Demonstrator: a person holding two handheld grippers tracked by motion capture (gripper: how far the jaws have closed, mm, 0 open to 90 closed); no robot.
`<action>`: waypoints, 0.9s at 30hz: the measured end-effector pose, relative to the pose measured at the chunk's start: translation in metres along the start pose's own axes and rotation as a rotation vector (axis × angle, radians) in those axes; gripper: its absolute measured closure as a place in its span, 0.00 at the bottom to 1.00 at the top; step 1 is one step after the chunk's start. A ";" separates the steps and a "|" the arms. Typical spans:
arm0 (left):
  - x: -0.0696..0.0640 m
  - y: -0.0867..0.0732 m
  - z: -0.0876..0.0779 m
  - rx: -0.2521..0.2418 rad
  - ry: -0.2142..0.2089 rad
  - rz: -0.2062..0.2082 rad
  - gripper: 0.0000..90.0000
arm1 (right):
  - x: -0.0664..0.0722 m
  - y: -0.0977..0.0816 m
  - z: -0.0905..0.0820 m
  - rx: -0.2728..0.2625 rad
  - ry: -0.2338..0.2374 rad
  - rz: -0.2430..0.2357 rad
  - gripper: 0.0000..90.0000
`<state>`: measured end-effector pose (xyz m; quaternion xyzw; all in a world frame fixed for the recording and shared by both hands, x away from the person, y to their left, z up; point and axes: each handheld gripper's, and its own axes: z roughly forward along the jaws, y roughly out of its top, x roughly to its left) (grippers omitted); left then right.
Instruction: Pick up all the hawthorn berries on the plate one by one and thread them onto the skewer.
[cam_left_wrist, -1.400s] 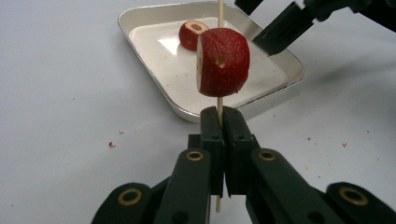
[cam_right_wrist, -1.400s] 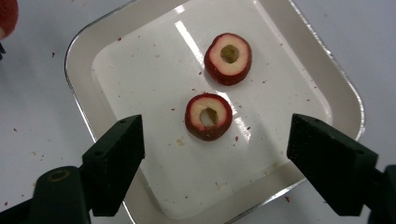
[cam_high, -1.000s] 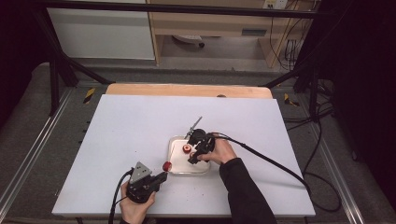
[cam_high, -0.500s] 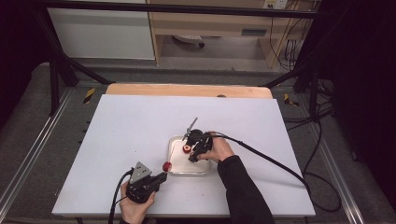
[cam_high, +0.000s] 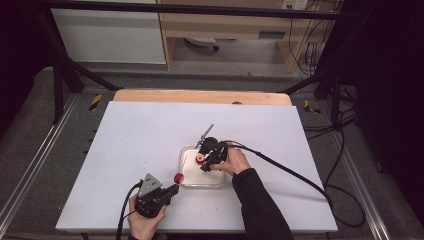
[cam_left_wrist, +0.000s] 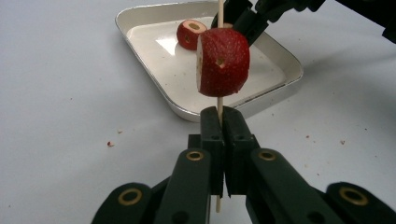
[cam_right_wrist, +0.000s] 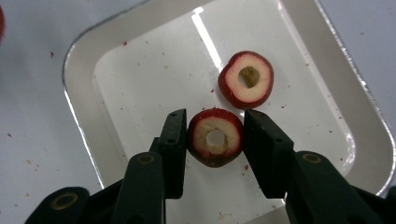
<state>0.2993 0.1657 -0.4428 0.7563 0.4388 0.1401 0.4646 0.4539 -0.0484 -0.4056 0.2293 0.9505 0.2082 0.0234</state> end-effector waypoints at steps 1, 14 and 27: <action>0.000 0.000 0.000 -0.001 0.002 0.001 0.98 | 0.000 0.000 -0.002 -0.010 -0.004 0.004 0.68; -0.007 0.001 0.004 -0.018 -0.001 -0.015 0.98 | 0.007 -0.028 -0.035 -0.325 0.048 0.247 0.68; -0.030 0.007 0.015 -0.032 -0.023 -0.038 0.98 | 0.008 -0.054 -0.050 -0.700 0.176 0.501 0.68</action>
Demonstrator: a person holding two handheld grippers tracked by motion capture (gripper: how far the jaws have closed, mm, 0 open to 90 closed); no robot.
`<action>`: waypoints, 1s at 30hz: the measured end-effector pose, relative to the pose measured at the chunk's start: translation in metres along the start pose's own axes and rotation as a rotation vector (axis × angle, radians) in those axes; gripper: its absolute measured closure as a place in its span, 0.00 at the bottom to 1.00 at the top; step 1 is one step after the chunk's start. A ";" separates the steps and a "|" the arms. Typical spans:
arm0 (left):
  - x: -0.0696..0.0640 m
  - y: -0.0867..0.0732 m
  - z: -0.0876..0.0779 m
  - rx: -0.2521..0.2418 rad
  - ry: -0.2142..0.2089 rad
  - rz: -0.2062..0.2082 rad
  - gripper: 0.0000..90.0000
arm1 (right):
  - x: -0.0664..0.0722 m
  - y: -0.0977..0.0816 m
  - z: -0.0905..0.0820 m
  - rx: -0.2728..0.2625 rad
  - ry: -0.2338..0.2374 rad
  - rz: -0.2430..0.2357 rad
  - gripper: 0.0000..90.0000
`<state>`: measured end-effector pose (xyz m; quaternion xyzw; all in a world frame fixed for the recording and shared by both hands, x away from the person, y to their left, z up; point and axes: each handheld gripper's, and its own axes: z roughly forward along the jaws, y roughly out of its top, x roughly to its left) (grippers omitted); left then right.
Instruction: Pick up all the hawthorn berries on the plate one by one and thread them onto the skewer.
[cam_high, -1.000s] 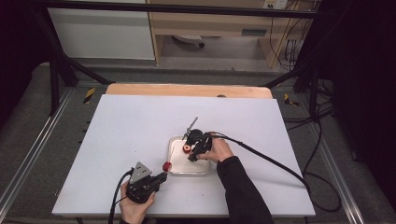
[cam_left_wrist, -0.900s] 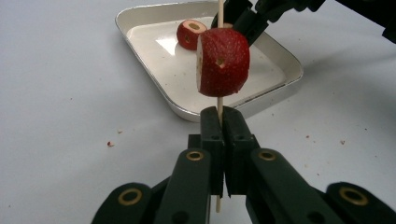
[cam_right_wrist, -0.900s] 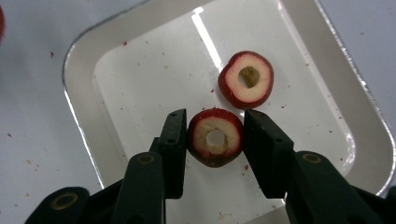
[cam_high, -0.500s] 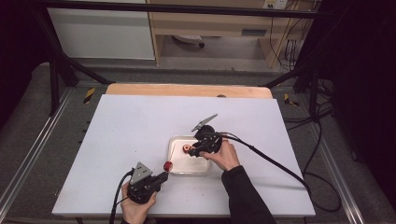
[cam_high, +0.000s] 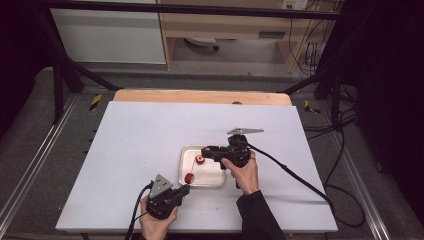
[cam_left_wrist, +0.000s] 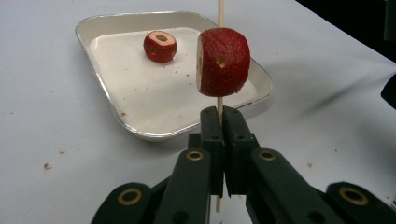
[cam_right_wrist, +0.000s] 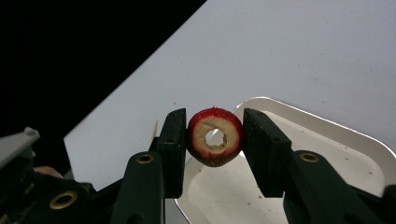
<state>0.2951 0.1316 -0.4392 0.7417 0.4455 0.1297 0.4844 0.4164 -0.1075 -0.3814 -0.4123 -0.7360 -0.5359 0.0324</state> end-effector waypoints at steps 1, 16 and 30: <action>-0.002 0.001 0.001 -0.005 -0.002 -0.002 0.98 | 0.000 -0.001 0.000 -0.012 0.009 0.015 0.68; -0.023 0.001 0.016 -0.009 -0.005 -0.053 0.98 | -0.004 -0.003 -0.002 -0.183 0.031 0.143 0.68; -0.023 0.006 0.024 -0.023 -0.009 -0.113 0.98 | -0.002 -0.006 0.000 -0.215 0.049 0.150 0.68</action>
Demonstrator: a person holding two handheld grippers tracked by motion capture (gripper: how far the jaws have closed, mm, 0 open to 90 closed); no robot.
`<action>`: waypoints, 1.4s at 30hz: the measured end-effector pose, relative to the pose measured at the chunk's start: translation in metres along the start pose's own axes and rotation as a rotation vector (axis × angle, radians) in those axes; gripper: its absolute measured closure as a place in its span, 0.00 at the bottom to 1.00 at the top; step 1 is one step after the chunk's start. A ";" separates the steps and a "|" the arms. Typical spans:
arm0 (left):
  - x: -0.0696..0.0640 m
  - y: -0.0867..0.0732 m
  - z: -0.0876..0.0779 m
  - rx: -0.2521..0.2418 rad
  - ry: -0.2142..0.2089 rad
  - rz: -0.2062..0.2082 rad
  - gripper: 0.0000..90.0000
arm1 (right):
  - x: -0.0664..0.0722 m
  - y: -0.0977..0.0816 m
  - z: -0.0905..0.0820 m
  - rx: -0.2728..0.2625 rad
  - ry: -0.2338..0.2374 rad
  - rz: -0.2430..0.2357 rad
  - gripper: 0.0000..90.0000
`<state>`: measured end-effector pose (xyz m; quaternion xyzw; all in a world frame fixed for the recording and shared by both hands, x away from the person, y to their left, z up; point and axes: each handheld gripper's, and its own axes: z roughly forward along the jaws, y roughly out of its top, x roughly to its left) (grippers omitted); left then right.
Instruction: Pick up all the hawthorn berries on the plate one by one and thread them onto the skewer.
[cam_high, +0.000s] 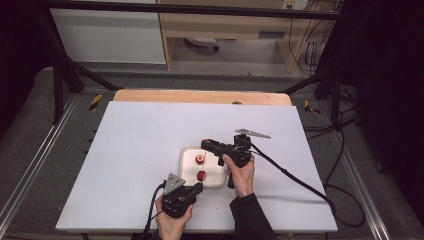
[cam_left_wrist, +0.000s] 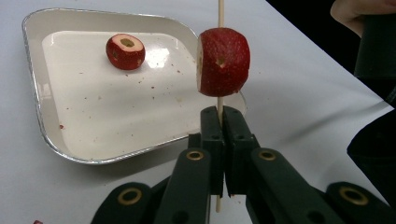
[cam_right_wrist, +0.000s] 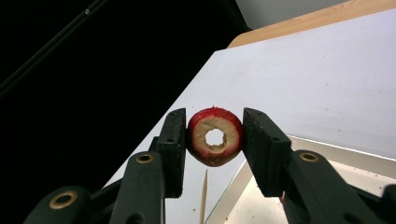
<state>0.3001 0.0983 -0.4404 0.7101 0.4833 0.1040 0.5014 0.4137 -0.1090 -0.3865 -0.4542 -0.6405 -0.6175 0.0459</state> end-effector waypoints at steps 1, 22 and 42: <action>0.000 0.000 0.000 0.000 -0.001 0.000 0.98 | 0.000 0.000 0.000 0.000 0.000 -0.002 0.68; 0.003 0.003 0.002 0.006 -0.020 -0.064 0.98 | 0.000 -0.006 0.002 0.021 0.001 -0.040 0.68; -0.002 0.003 0.005 0.003 -0.033 -0.130 0.98 | 0.002 -0.012 0.000 0.005 -0.021 -0.095 0.69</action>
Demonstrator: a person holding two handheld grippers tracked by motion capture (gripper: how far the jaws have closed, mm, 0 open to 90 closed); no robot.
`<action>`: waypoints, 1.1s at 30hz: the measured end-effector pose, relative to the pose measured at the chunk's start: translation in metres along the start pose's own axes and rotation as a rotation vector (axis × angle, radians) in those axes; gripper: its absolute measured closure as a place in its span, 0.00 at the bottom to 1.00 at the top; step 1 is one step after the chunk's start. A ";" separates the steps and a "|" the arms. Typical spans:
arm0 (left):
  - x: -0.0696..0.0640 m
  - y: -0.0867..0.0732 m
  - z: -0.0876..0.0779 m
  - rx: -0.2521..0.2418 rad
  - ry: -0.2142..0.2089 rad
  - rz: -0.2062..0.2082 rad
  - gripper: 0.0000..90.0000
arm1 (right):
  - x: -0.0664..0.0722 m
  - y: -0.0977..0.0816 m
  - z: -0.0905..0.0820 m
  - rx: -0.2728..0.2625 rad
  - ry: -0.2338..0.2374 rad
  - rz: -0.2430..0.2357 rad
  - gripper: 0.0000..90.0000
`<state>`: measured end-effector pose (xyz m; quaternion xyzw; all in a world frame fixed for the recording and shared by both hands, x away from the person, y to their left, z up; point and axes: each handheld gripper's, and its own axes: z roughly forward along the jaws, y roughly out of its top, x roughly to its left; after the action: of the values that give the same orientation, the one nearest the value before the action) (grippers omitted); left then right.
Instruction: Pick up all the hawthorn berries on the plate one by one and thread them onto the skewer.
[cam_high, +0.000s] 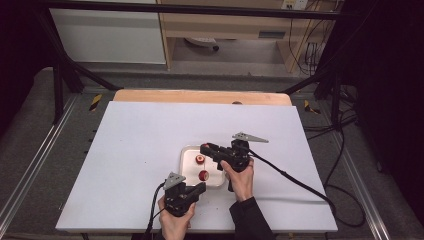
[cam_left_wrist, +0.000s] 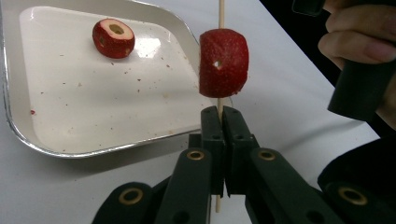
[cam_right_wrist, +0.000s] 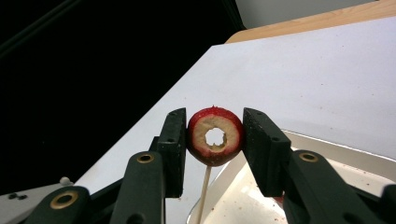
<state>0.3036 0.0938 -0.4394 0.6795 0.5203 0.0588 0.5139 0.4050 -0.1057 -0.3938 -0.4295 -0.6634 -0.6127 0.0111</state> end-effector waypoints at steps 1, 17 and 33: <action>0.000 0.000 0.001 -0.004 -0.001 -0.005 0.98 | 0.000 0.000 0.000 0.000 0.008 0.011 0.69; -0.006 -0.001 0.008 -0.081 0.015 0.033 0.99 | 0.001 0.004 -0.007 -0.001 0.008 0.104 0.69; -0.008 0.008 0.013 -0.042 0.010 0.044 0.99 | -0.002 0.000 -0.012 0.032 -0.015 0.093 0.69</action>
<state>0.3133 0.0804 -0.4355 0.6794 0.5065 0.0842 0.5242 0.4004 -0.1168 -0.3923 -0.4640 -0.6526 -0.5976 0.0415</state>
